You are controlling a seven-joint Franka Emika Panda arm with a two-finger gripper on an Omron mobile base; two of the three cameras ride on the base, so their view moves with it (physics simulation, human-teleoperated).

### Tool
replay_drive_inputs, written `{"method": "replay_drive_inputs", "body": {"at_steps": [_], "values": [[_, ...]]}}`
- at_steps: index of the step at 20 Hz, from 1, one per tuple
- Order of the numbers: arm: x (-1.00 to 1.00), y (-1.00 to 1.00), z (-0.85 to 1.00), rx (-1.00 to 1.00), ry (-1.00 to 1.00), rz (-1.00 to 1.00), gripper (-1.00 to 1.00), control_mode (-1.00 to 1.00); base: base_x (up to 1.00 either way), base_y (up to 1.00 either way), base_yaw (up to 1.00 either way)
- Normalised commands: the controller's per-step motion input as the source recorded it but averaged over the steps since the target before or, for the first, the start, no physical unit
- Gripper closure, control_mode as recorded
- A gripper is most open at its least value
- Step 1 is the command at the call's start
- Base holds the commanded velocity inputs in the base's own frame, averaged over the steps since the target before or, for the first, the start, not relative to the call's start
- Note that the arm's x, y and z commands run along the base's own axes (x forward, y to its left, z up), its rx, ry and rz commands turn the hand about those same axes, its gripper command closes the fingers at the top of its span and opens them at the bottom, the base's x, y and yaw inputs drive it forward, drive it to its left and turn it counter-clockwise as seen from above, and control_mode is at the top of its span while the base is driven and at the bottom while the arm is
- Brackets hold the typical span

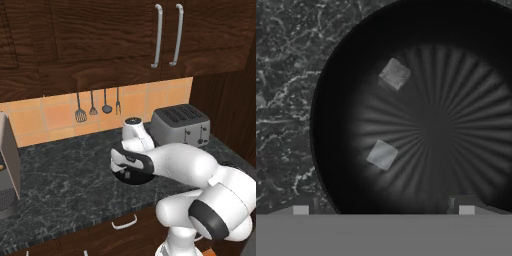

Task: Grab a lemon wedge from the fridge and one ice cube from the ice bowl, and put them in the glass of lemonade.

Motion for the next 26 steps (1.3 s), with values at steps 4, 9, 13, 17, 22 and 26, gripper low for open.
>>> {"method": "replay_drive_inputs", "body": {"at_steps": [4,9,13,17,22,26], "values": [[0.08,0.0,-0.4,0.0,0.0,0.0,-1.0,-1.0,0.0,0.0,0.0],[0.2,0.0,-0.27,0.0,0.0,0.0,-1.0,-1.0,0.0,0.0,0.0],[0.31,0.0,-0.27,0.0,0.0,0.0,-1.0,-1.0,0.0,0.0,0.0],[0.19,-0.01,-0.24,0.0,0.0,0.0,-1.0,-1.0,0.0,0.0,0.0],[0.07,-0.06,-0.13,0.0,0.0,0.0,-1.0,-1.0,0.0,0.0,0.0],[0.0,-0.21,-0.14,0.0,0.0,0.0,-1.0,-1.0,0.0,0.0,0.0]]}}
